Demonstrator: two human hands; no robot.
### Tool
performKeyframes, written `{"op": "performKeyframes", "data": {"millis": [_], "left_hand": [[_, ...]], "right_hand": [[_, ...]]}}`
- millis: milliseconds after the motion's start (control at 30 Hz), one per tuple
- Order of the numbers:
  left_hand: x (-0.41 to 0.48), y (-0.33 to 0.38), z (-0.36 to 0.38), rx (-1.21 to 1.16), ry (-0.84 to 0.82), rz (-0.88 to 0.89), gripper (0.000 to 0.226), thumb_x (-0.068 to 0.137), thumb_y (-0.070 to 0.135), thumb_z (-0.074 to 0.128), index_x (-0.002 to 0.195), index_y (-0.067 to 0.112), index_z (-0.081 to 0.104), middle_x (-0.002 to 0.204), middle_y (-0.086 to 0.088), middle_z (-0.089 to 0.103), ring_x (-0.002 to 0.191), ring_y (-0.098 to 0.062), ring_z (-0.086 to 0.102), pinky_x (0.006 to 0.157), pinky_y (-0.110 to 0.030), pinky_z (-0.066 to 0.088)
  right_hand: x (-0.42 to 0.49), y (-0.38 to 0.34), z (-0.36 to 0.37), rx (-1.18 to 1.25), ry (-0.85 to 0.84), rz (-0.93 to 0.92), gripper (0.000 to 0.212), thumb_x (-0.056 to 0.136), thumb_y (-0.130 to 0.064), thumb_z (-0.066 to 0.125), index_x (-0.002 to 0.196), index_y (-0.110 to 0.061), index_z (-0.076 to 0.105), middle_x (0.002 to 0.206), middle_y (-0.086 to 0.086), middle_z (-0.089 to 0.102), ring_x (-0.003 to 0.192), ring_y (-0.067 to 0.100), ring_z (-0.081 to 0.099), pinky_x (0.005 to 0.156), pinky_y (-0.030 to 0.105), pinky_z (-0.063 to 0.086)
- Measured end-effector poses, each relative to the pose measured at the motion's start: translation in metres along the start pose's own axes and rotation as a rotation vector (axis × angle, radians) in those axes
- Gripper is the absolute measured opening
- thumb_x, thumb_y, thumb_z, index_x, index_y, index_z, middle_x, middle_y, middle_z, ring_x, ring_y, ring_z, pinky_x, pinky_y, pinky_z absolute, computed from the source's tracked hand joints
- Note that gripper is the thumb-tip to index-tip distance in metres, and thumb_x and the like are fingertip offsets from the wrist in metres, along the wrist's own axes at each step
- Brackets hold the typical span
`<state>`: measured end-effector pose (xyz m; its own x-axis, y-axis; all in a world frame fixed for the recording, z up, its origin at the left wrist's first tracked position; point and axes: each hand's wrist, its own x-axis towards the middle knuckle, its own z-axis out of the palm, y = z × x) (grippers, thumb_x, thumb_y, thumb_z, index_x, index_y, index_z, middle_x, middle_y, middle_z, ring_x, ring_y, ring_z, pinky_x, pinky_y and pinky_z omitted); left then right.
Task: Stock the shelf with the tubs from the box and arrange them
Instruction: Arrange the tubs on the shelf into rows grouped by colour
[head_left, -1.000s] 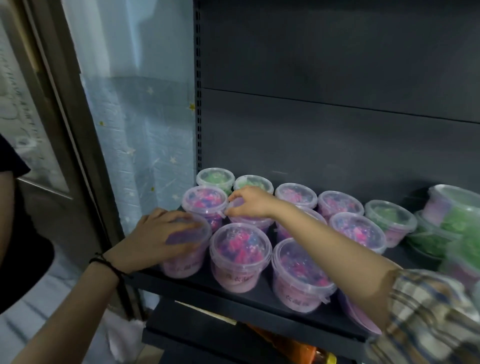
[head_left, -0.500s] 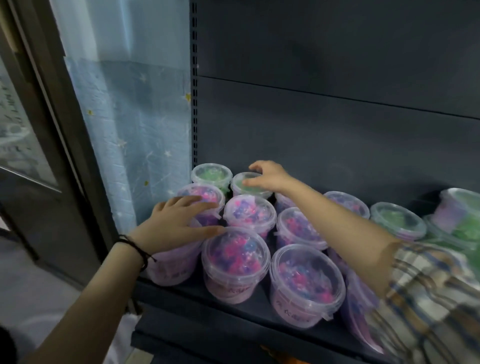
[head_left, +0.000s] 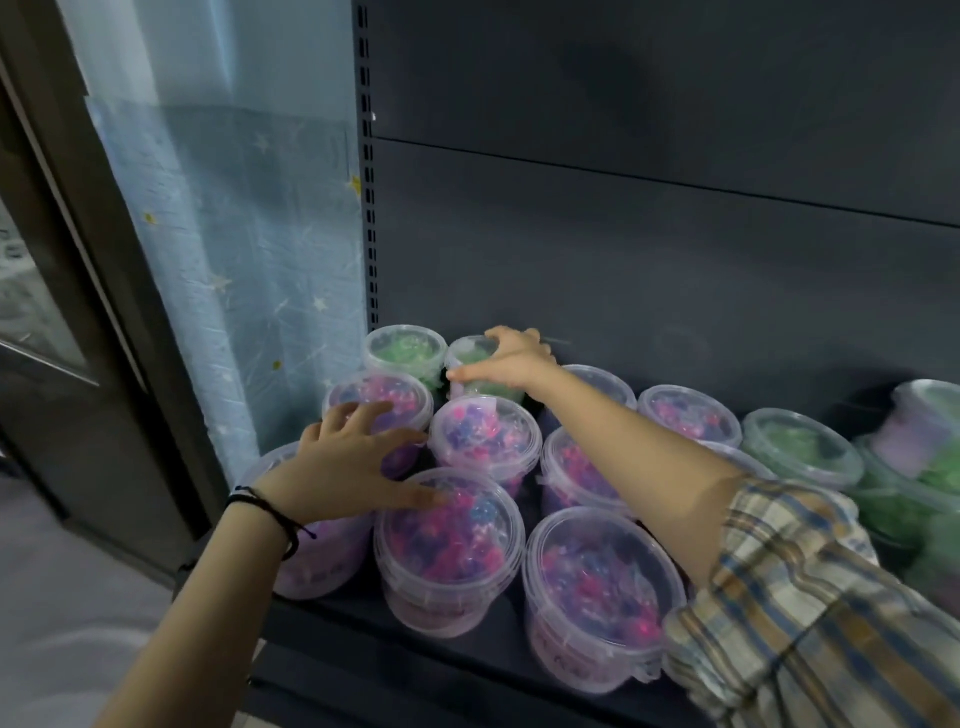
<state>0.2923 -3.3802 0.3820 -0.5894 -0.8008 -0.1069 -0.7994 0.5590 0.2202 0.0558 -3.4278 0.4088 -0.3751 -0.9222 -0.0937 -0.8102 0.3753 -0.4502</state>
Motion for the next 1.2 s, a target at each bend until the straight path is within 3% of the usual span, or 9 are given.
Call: {"op": "performKeyframes", "data": {"millis": [200,333,400,567,667,767,933,1067,1200], "left_hand": [[-0.002,0.001,0.002,0.002,0.018,0.025,0.098,0.029,0.103,0.011,0.122,0.077,0.002,0.155,0.010,0.011,0.144,-0.024,0.005,0.113,-0.049,0.016],[-0.008,0.004,-0.003,-0.026,-0.031,0.012,0.082,0.033,0.101,0.018,0.111,0.083,0.003,0.156,0.009,0.008,0.144,-0.024,0.002,0.114,-0.048,0.013],[-0.010,0.005,-0.004,-0.018,-0.029,0.026,0.086,0.032,0.102,0.016,0.115,0.082,0.005,0.157,0.009,0.007,0.145,-0.024,0.002,0.114,-0.046,0.010],[-0.015,0.017,-0.007,-0.023,0.003,0.099,0.092,0.042,0.087,0.017,0.132,0.066,0.020,0.158,0.011,0.002,0.145,-0.017,-0.006,0.116,-0.042,0.000],[-0.014,0.029,0.001,-0.033,0.107,0.201,0.084,0.051,0.077,0.017,0.132,0.061,0.029,0.155,0.015,0.017,0.144,-0.014,0.007,0.116,-0.042,0.007],[-0.017,0.043,0.008,-0.134,0.166,0.309,0.087,0.052,0.093,0.016,0.129,0.058,0.039,0.148,0.020,0.030,0.141,-0.010,0.019,0.116,-0.044,0.011],[-0.032,0.062,0.017,-0.083,0.111,0.341,0.107,0.042,0.100,-0.003,0.133,0.058,0.032,0.153,0.018,0.022,0.143,-0.009,0.010,0.114,-0.042,0.004],[-0.040,0.067,0.024,-0.018,0.103,0.341,0.112,0.040,0.099,-0.007,0.137,0.056,0.027,0.158,0.009,0.013,0.146,-0.016,0.004,0.115,-0.044,0.006],[-0.043,0.069,0.027,0.001,0.144,0.332,0.112,0.039,0.099,-0.008,0.137,0.056,0.028,0.158,0.008,0.015,0.146,-0.016,0.006,0.115,-0.043,0.010]], "right_hand": [[-0.019,0.009,-0.044,0.152,0.204,-0.075,0.084,0.063,-0.065,0.076,0.137,-0.034,0.048,0.145,0.006,0.030,0.134,0.030,0.034,0.112,0.037,0.033],[-0.056,0.030,-0.083,0.275,0.296,-0.106,0.096,0.042,-0.074,0.075,0.129,-0.036,0.056,0.142,0.001,0.039,0.130,0.021,0.044,0.109,0.036,0.039],[-0.080,0.049,-0.100,0.321,0.345,-0.112,0.099,0.035,-0.076,0.075,0.124,-0.034,0.060,0.136,-0.003,0.049,0.123,0.014,0.051,0.106,0.034,0.043],[-0.143,0.112,-0.131,0.273,0.462,-0.030,0.076,0.060,-0.055,0.083,0.126,-0.027,0.060,0.137,-0.002,0.052,0.125,0.013,0.050,0.108,0.030,0.040],[-0.173,0.144,-0.138,0.126,0.512,0.122,0.084,0.052,-0.066,0.078,0.126,-0.032,0.060,0.141,0.007,0.048,0.131,0.024,0.045,0.111,0.039,0.036],[-0.200,0.168,-0.136,-0.034,0.454,0.234,0.083,0.058,-0.066,0.075,0.131,-0.030,0.057,0.140,0.012,0.048,0.133,0.027,0.042,0.113,0.041,0.031],[-0.231,0.193,-0.117,0.005,0.457,0.319,0.091,0.055,-0.074,0.068,0.133,-0.030,0.054,0.151,0.010,0.035,0.139,0.026,0.034,0.116,0.039,0.026],[-0.242,0.204,-0.115,-0.038,0.507,0.398,0.087,0.059,-0.074,0.065,0.133,-0.029,0.053,0.140,0.012,0.047,0.131,0.031,0.043,0.110,0.044,0.034],[-0.259,0.206,-0.115,-0.192,0.509,0.461,0.083,0.061,-0.072,0.068,0.132,-0.031,0.053,0.142,0.017,0.039,0.133,0.038,0.034,0.109,0.044,0.029]]}}
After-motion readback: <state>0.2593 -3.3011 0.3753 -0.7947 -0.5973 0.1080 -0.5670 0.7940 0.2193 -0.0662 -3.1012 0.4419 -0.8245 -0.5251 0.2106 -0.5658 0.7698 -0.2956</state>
